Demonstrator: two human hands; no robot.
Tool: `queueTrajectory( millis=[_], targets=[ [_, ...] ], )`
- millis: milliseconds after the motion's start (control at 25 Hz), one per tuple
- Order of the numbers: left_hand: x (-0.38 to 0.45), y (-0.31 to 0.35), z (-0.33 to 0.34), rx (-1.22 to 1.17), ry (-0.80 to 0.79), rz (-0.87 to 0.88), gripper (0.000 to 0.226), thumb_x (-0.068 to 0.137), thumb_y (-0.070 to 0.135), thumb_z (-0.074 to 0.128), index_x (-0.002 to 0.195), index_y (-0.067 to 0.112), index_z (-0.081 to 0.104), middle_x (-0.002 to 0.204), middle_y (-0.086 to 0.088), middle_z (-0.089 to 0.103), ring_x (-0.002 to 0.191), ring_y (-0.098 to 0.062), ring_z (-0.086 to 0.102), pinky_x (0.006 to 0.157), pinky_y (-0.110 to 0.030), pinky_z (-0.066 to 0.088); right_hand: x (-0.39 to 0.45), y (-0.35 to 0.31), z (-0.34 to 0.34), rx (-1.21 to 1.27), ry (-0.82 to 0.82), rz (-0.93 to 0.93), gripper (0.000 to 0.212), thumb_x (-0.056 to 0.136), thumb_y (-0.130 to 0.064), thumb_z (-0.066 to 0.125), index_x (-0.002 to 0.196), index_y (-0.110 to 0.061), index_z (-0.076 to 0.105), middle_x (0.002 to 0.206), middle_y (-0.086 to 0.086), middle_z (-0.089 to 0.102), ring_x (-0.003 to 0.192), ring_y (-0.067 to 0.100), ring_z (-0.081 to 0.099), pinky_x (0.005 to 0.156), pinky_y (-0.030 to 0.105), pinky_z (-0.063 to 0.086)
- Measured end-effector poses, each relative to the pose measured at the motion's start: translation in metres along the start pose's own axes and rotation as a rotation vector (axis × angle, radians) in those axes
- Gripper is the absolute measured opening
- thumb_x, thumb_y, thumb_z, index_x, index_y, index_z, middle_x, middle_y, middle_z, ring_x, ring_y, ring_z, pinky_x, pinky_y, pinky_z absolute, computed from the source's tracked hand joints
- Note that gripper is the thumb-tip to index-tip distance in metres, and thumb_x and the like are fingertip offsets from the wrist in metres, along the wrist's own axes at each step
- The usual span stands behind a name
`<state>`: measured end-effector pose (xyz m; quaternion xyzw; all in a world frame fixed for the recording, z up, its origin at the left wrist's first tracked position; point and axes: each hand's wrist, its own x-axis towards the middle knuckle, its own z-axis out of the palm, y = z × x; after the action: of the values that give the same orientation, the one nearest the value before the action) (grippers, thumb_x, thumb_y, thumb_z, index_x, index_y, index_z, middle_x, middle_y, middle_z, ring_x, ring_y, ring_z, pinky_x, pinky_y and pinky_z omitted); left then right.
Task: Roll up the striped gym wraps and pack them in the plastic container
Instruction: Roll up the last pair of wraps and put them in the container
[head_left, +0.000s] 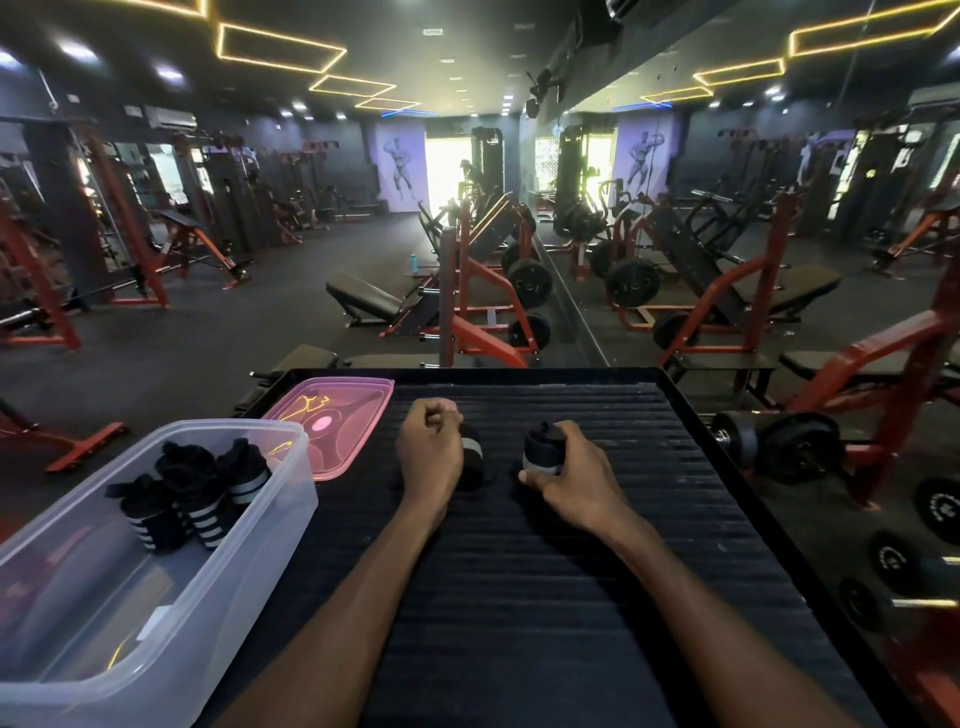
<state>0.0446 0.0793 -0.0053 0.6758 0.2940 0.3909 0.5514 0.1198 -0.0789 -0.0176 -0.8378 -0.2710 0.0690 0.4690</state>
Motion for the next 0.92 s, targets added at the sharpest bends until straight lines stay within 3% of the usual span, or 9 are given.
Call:
queueTrajectory(
  millis=[120,280,440,560,640,760,920],
  targets=[
    [0.008,-0.017,0.000,0.308,-0.051,0.042,0.005,0.093,0.028,0.060,0.096,0.026,0.063,0.108,-0.001,0.066,0.104,-0.020,0.059,0.098,-0.041,0.048,-0.003,0.001,0.006,-0.045,-0.055,-0.036,0.048,0.083,-0.020,0.081,0.120,-0.025,0.051,0.115,-0.007,0.058,0.107,0.012,0.058,0.086,0.024,0.046],
    [0.007,-0.034,0.004,0.623,-0.182,-0.037,0.050,0.088,0.046,0.064,0.127,0.017,0.054,0.129,-0.008,0.057,0.123,-0.030,0.051,0.104,-0.041,0.039,-0.005,0.004,0.011,-0.061,-0.080,-0.070,0.054,0.085,-0.018,0.078,0.129,-0.023,0.047,0.122,-0.003,0.060,0.111,0.013,0.059,0.091,0.025,0.049],
    [0.002,-0.037,0.001,0.581,-0.217,-0.086,0.061,0.085,0.040,0.070,0.135,0.013,0.047,0.131,-0.012,0.059,0.122,-0.030,0.055,0.105,-0.038,0.043,-0.005,0.007,0.012,-0.113,-0.126,-0.074,0.066,0.089,-0.018,0.073,0.141,-0.023,0.033,0.129,0.003,0.055,0.113,0.017,0.058,0.095,0.030,0.050],
    [0.000,-0.033,0.001,0.540,-0.292,-0.109,0.071,0.083,0.029,0.075,0.143,0.012,0.041,0.133,-0.010,0.059,0.122,-0.027,0.057,0.104,-0.032,0.044,-0.005,0.006,0.011,-0.114,-0.134,-0.070,0.067,0.089,-0.017,0.072,0.142,-0.023,0.031,0.130,0.005,0.055,0.113,0.018,0.058,0.095,0.031,0.051],
    [-0.002,-0.032,0.004,0.601,-0.340,-0.048,0.077,0.078,0.028,0.078,0.144,0.013,0.041,0.136,-0.010,0.053,0.125,-0.029,0.053,0.107,-0.036,0.044,-0.005,0.005,0.010,-0.113,-0.135,-0.073,0.066,0.089,-0.016,0.071,0.142,-0.022,0.031,0.129,0.005,0.056,0.111,0.017,0.059,0.093,0.031,0.051],
    [-0.010,-0.031,0.009,0.703,-0.390,0.072,0.071,0.074,0.026,0.079,0.137,0.016,0.047,0.133,-0.009,0.039,0.125,-0.030,0.044,0.109,-0.036,0.039,-0.006,0.005,0.010,-0.121,-0.135,-0.086,0.064,0.089,-0.014,0.070,0.140,-0.022,0.032,0.125,0.006,0.058,0.105,0.017,0.061,0.089,0.032,0.054],
    [-0.019,-0.028,0.007,0.577,-0.435,0.070,0.063,0.072,0.020,0.083,0.117,0.017,0.039,0.113,-0.005,0.055,0.105,-0.021,0.058,0.090,-0.036,0.052,-0.006,0.006,0.010,-0.138,-0.135,-0.102,0.061,0.087,-0.015,0.071,0.136,-0.021,0.036,0.122,0.005,0.060,0.102,0.017,0.061,0.087,0.032,0.054]
  ],
)
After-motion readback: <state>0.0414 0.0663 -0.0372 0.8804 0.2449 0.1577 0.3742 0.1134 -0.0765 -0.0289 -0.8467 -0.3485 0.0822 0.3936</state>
